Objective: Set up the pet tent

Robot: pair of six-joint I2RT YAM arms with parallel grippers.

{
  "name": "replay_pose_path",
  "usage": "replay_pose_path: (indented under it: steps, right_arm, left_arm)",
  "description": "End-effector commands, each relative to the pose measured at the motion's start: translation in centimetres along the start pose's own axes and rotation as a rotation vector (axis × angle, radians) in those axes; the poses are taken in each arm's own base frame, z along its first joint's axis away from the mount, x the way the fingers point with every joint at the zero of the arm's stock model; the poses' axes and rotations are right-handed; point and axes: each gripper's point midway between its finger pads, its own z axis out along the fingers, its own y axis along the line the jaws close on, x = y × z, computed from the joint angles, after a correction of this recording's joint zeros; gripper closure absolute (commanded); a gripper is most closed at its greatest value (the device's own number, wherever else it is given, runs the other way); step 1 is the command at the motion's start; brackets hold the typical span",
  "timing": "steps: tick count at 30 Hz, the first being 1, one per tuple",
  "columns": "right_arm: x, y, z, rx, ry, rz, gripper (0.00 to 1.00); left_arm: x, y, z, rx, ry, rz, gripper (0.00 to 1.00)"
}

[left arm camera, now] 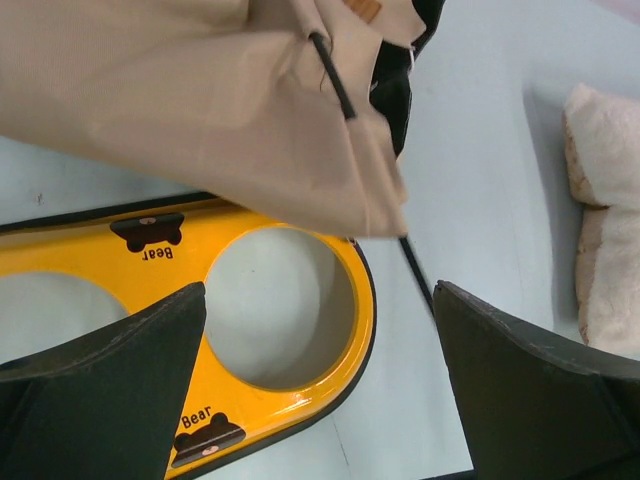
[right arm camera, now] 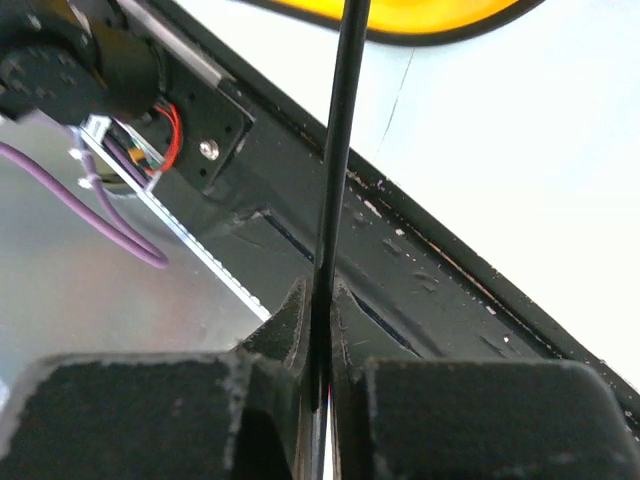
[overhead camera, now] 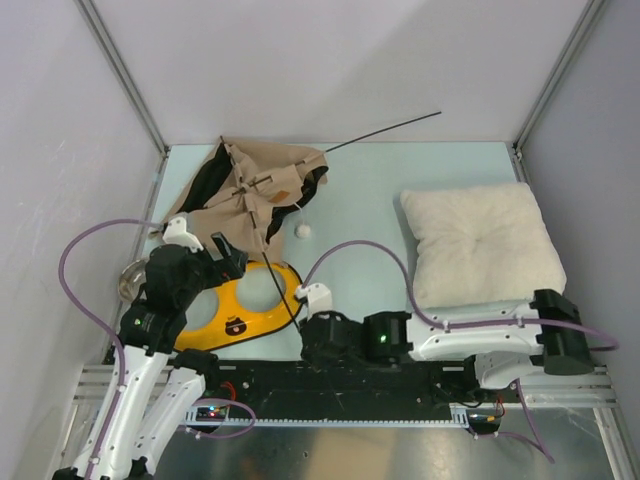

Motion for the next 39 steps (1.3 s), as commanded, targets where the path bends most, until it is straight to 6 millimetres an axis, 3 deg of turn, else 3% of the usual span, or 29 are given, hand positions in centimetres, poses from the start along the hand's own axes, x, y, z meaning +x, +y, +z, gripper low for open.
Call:
replay_pose_path:
  steps: [1, 6, 12, 17, 21, 31, 37, 39]
  right_arm:
    - [-5.1, 0.8, -3.5, -0.074, -0.077, 0.127, 1.00]
    - [-8.3, 1.0, -5.1, -0.169, -0.098, 0.279, 1.00]
    - [-12.0, 2.6, -7.0, -0.306, -0.144, 0.446, 1.00]
    - [-14.4, 3.2, -8.1, -0.341, -0.189, 0.508, 1.00]
    - [-14.5, 2.4, -8.0, -0.305, -0.200, 0.518, 1.00]
    - [-13.8, 1.8, -5.8, -0.247, -0.183, 0.480, 1.00]
    - [-13.2, 2.5, -4.9, -0.267, -0.156, 0.445, 1.00]
    - [-13.0, 2.5, -4.7, -0.262, -0.152, 0.433, 1.00]
  left_arm:
    - [-0.3, -0.5, -0.4, 0.034, -0.023, -0.006, 0.00]
    - [0.5, -0.8, -0.6, 0.069, -0.020, -0.013, 0.00]
    - [2.2, -1.6, -0.1, 0.158, -0.025, -0.056, 0.00]
    - [1.0, -3.5, 0.1, 0.254, -0.092, -0.118, 0.00]
    - [-0.9, -5.7, -0.7, 0.329, -0.099, -0.166, 0.00]
    - [-2.3, -11.9, -2.0, 0.542, -0.021, -0.276, 0.00]
    - [0.4, -13.8, -0.7, 0.567, 0.112, -0.291, 0.01]
    - [1.0, -14.2, -0.2, 0.563, 0.143, -0.299, 0.05]
